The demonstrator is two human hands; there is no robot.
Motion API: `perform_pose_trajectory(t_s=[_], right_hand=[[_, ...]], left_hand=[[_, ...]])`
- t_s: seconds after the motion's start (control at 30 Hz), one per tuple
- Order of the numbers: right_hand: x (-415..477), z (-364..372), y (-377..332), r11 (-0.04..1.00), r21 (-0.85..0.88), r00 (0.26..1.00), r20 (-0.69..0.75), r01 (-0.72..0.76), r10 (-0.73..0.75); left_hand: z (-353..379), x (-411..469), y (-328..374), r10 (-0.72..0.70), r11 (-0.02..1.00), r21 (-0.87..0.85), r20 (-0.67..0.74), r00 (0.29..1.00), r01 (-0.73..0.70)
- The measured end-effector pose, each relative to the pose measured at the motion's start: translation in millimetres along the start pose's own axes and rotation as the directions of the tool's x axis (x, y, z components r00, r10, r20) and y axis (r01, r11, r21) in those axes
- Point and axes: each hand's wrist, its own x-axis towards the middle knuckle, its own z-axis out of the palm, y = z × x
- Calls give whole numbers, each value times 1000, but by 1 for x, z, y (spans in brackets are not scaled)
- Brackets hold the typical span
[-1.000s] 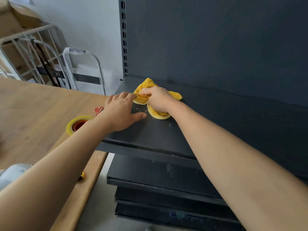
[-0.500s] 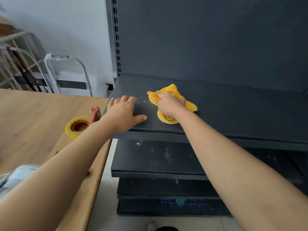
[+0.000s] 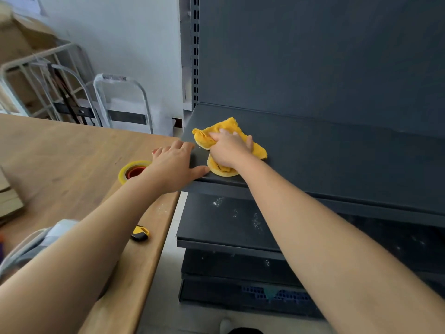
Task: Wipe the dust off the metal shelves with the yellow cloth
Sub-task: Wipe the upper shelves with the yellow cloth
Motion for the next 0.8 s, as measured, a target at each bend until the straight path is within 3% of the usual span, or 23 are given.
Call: perform_pose_trajectory(t_s=[0.2, 0.3, 0.57, 0.8], right_hand=[[2, -5, 22, 983, -40, 982, -74, -177, 174], [8, -5, 4, 991, -38, 992, -16, -126, 126], [-10, 9, -36, 982, 66, 982, 51, 178, -182], [-36, 3, 5, 963, 239, 989, 47, 123, -138]], left_hand=[[1, -3, -9, 2, 999, -45, -30, 1000, -4], [0, -8, -14, 4, 997, -72, -58, 998, -8], [-2, -24, -20, 59, 983, -166, -146, 988, -83], [8, -29, 0, 164, 964, -185, -163, 973, -193]])
